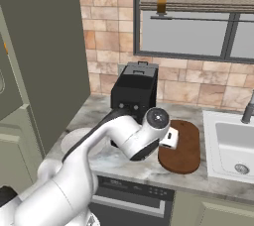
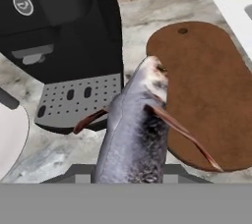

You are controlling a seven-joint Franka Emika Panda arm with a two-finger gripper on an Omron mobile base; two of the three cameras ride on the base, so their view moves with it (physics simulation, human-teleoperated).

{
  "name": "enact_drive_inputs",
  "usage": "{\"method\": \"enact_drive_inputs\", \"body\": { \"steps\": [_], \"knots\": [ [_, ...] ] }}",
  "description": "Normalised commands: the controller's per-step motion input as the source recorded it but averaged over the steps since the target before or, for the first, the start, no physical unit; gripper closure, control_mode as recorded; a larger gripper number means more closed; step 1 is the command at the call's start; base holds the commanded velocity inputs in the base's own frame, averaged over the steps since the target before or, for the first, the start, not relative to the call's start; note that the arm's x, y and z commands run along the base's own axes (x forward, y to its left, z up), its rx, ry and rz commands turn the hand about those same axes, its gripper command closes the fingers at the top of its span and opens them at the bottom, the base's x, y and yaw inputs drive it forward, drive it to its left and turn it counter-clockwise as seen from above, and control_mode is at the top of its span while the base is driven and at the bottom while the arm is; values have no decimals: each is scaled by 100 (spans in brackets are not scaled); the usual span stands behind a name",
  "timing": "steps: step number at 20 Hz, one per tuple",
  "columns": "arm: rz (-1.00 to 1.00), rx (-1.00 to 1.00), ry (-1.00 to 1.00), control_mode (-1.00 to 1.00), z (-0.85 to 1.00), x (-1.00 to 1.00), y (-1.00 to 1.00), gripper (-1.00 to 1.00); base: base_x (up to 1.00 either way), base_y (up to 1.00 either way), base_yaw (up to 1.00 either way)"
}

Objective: Pick the fish from the plate and place it on the cutting board. Then pick the condiment bottle from the cabinet and place it next to the cutting board.

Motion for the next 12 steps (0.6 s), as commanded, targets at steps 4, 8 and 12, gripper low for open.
{"method": "enact_drive_inputs", "body": {
  "steps": [4,8,12],
  "knots": [
    [0,0,0,-100,-5,15,-39,100,0,0,0],
    [0,0,0,-100,-12,14,-35,100,0,0,0],
    [0,0,0,-100,-26,12,-31,100,0,0,0]
  ]
}}
